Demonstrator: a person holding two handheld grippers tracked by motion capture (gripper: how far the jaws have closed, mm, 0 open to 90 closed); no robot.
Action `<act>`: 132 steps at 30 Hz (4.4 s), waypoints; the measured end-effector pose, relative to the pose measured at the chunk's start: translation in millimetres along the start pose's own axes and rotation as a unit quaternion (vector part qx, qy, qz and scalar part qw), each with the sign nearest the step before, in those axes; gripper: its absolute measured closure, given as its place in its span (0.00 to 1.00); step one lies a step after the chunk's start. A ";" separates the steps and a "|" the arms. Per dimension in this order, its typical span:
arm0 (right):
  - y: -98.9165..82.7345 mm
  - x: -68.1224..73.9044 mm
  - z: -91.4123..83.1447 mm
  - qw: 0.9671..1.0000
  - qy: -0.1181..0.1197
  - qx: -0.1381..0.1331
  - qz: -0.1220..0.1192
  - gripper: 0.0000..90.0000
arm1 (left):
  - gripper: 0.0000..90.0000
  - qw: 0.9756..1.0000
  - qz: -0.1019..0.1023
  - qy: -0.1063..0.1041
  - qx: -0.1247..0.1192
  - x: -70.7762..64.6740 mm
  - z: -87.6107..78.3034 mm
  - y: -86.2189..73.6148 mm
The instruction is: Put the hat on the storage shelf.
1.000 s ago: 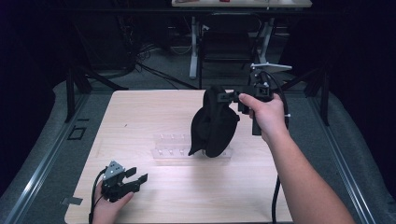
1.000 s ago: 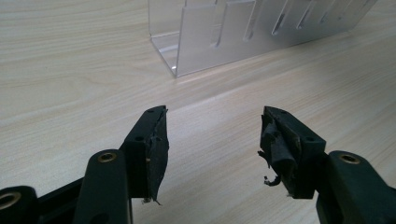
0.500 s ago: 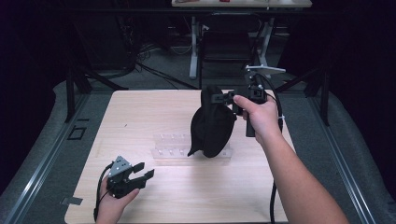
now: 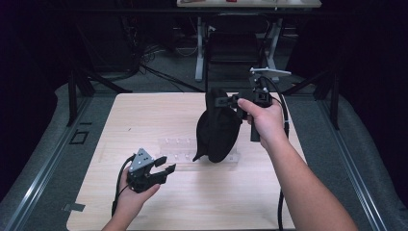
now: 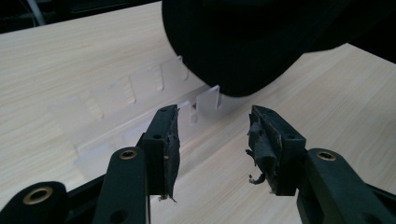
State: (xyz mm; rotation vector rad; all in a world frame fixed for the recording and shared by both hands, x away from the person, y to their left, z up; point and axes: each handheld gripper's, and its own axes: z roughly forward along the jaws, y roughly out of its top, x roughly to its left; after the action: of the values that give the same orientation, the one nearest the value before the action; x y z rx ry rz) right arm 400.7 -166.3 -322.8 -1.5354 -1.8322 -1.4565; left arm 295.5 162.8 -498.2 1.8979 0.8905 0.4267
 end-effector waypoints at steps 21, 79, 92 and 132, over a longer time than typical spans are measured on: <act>-1.1 1.0 2.2 1.000 0.006 0.002 0.001 0.98 | 0.72 0.998 0.048 -0.041 -0.010 -40.9 24.1 48.0; -5.9 10.3 -4.1 0.999 0.026 -0.014 -0.014 0.91 | 0.89 0.993 0.121 -0.010 0.014 -58.7 32.8 53.3; -10.8 0.1 -31.8 0.999 -0.008 -0.037 -0.026 0.91 | 0.95 0.989 0.149 0.023 0.012 -51.6 24.7 44.1; -53.3 -39.0 -64.0 0.994 -0.087 -0.041 -0.050 0.85 | 0.58 1.000 0.009 0.014 0.007 -0.8 -5.5 -23.7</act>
State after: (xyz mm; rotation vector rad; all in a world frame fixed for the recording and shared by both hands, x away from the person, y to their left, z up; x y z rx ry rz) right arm 346.7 -234.9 -351.8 -1.6804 -1.9979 -1.5009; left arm 282.1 172.0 -516.2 1.9182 0.8991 0.4601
